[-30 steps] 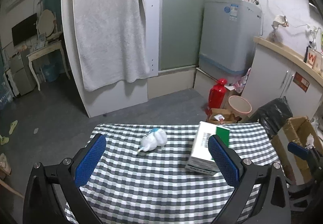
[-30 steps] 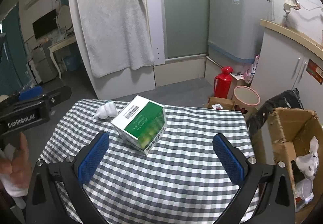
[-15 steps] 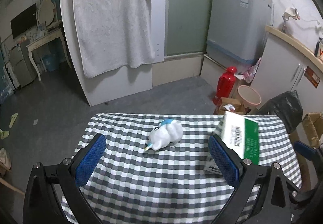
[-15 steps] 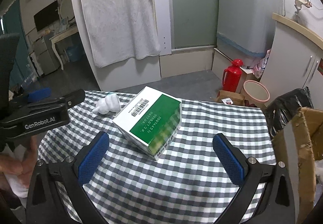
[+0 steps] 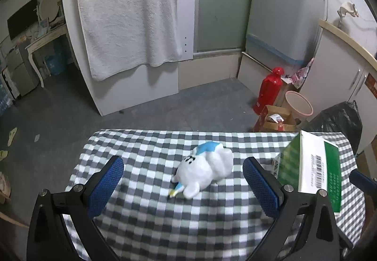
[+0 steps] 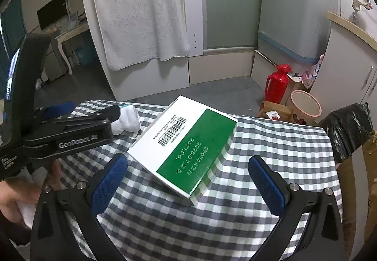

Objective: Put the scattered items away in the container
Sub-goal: 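Grasp the white plush toy with the left gripper while the right gripper grasps the green-white medicine box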

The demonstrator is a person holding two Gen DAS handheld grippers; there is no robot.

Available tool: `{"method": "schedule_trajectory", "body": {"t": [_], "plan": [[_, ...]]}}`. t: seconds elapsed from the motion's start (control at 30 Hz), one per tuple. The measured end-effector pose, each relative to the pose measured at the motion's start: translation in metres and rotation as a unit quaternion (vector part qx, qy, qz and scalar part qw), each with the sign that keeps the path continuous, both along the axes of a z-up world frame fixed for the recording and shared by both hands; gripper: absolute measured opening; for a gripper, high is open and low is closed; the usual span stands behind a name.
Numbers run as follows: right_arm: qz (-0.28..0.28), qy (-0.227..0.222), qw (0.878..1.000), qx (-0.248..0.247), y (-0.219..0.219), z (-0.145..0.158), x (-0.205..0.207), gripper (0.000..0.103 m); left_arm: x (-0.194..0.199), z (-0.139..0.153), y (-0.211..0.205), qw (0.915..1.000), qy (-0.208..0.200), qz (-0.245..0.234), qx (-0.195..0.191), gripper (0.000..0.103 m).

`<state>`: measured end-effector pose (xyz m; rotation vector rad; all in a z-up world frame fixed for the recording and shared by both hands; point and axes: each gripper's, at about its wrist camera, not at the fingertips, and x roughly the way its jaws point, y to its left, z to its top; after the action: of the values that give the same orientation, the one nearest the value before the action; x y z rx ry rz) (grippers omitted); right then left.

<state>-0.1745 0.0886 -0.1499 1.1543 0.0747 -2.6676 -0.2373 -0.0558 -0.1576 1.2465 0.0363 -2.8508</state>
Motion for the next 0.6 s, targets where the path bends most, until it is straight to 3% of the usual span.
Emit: {"method": "schedule_trajectory", "body": {"t": [0.6], "plan": [[-0.003,-0.004,1.0,-0.012,-0.012,-0.015,-0.016,0.103,-0.03,-0.03,0.001,0.9997,-0.025,-0.003,0.001,0.103]]}}
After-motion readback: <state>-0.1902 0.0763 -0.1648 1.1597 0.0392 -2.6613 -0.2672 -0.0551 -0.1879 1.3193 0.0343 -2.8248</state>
